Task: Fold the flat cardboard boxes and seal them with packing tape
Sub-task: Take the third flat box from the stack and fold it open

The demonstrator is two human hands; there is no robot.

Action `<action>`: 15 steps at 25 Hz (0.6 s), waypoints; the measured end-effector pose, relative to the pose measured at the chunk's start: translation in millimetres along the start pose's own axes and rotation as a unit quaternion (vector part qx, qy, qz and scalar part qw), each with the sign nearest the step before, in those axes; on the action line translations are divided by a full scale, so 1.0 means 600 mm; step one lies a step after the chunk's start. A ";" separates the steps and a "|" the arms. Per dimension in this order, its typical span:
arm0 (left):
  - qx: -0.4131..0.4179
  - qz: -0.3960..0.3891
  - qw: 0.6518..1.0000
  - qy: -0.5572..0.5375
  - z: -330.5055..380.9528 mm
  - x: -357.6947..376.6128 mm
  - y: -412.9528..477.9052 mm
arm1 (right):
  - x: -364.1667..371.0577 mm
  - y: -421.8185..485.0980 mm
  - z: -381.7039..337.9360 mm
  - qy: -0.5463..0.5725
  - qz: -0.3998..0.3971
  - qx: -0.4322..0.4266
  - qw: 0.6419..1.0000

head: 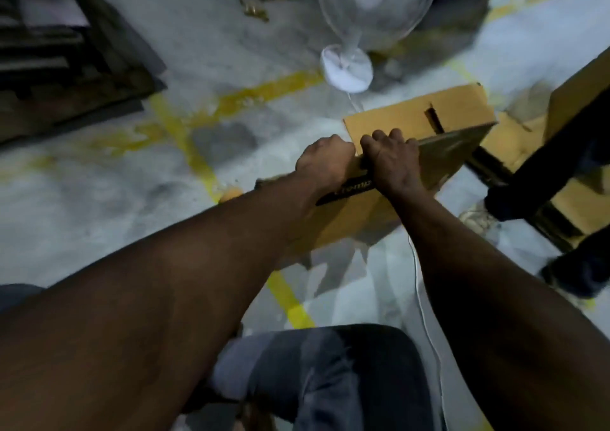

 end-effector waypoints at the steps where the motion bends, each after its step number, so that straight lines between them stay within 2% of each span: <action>1: 0.016 0.018 0.999 0.028 0.002 -0.043 -0.015 | -0.038 -0.006 0.000 0.008 0.021 0.002 1.000; 4: 0.040 0.077 0.991 0.103 -0.024 -0.153 -0.082 | -0.148 -0.030 -0.007 0.028 0.092 -0.016 0.995; 6: 0.040 0.091 0.985 0.142 -0.071 -0.207 -0.148 | -0.214 -0.049 -0.013 0.048 0.118 0.008 0.992; 8: 0.022 0.104 0.981 0.163 -0.129 -0.250 -0.220 | -0.262 -0.058 -0.025 0.060 0.094 0.051 0.992; 10: 0.006 0.117 0.976 0.181 -0.184 -0.285 -0.299 | -0.301 -0.063 -0.062 0.060 0.057 0.056 0.995; 15: -0.036 0.120 0.965 0.229 -0.324 -0.351 -0.484 | -0.394 -0.037 -0.242 0.080 0.033 -0.060 0.994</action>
Point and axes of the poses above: each hand's wrist, its own y-axis towards the middle knuckle, its own x-axis out of the palm, z = x × y, the point moved 1 cm from there along y, towards the middle knuckle, and after that the axes turned 7 degrees about y, right-handed, at the moved point
